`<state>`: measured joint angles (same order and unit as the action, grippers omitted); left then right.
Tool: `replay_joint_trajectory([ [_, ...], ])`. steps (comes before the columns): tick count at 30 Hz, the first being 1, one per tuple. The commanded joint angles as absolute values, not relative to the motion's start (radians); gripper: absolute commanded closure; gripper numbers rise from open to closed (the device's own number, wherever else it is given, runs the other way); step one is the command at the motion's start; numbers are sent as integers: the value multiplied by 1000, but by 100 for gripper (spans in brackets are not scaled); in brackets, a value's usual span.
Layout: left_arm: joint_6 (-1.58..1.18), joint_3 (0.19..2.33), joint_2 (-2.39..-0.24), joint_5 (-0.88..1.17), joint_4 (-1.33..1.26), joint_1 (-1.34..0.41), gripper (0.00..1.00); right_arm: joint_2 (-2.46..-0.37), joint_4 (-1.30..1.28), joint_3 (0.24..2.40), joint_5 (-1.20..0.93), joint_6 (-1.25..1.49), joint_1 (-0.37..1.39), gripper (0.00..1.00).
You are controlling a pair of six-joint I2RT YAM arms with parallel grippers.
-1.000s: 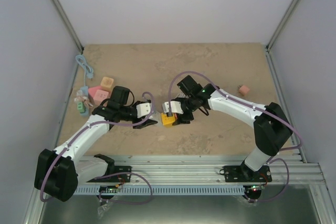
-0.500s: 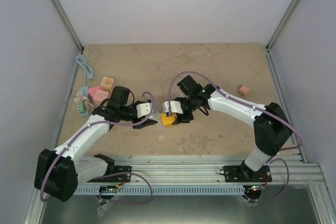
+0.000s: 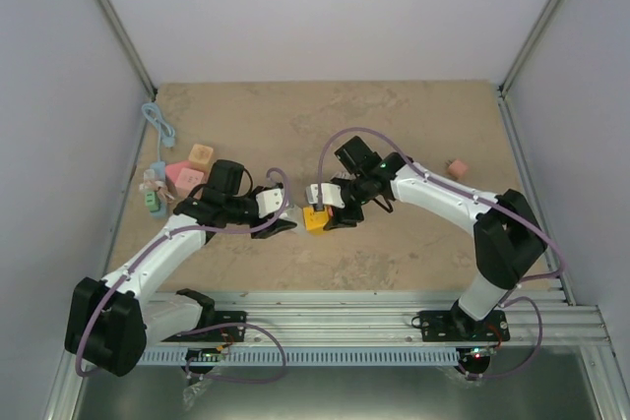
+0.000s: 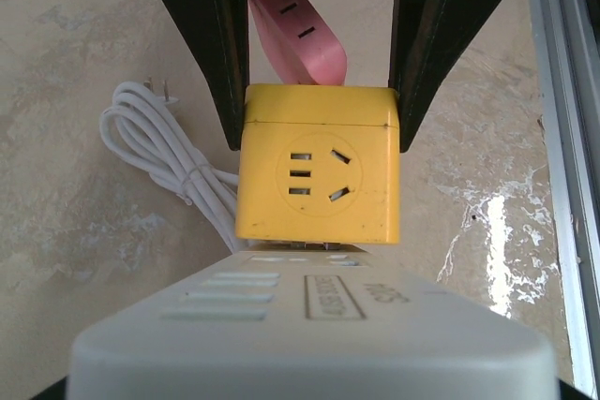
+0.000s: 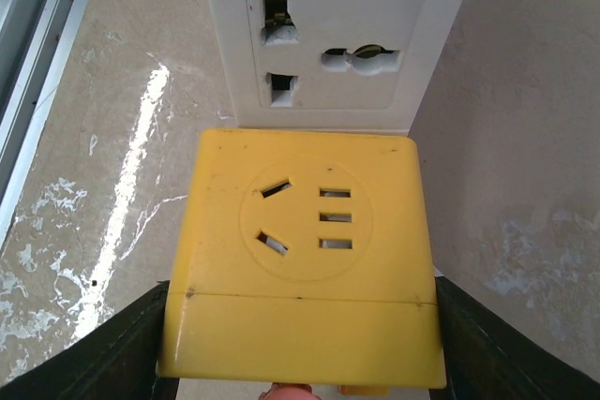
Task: Pull the plug off the socket
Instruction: Remove the plug from the socket.
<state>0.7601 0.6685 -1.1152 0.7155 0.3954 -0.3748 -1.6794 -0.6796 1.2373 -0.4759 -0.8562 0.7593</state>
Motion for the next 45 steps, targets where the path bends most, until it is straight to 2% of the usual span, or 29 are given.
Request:
replay_joint_trajectory([
  [1, 762, 676, -1114, 687, 338, -368, 100, -1699, -720, 1272, -516, -838, 757, 90],
  [7, 800, 690, -1138, 720, 389, -369, 100, -1713, -712, 1281, -465, -846, 774, 91],
  [19, 822, 692, -1137, 704, 404, -383, 100, -1795, -835, 1432, -524, -866, 782, 91],
  [32, 815, 677, -1117, 721, 386, -383, 100, -1770, -861, 1408, -632, -922, 711, 91],
  [39, 777, 677, -1121, 694, 356, -383, 100, -1731, -779, 1351, -543, -894, 713, 91],
  [43, 721, 670, -1120, 655, 306, -381, 100, -1673, -688, 1275, -464, -867, 726, 99],
  [45, 715, 667, -1118, 653, 298, -378, 100, -1646, -653, 1237, -453, -863, 727, 99],
])
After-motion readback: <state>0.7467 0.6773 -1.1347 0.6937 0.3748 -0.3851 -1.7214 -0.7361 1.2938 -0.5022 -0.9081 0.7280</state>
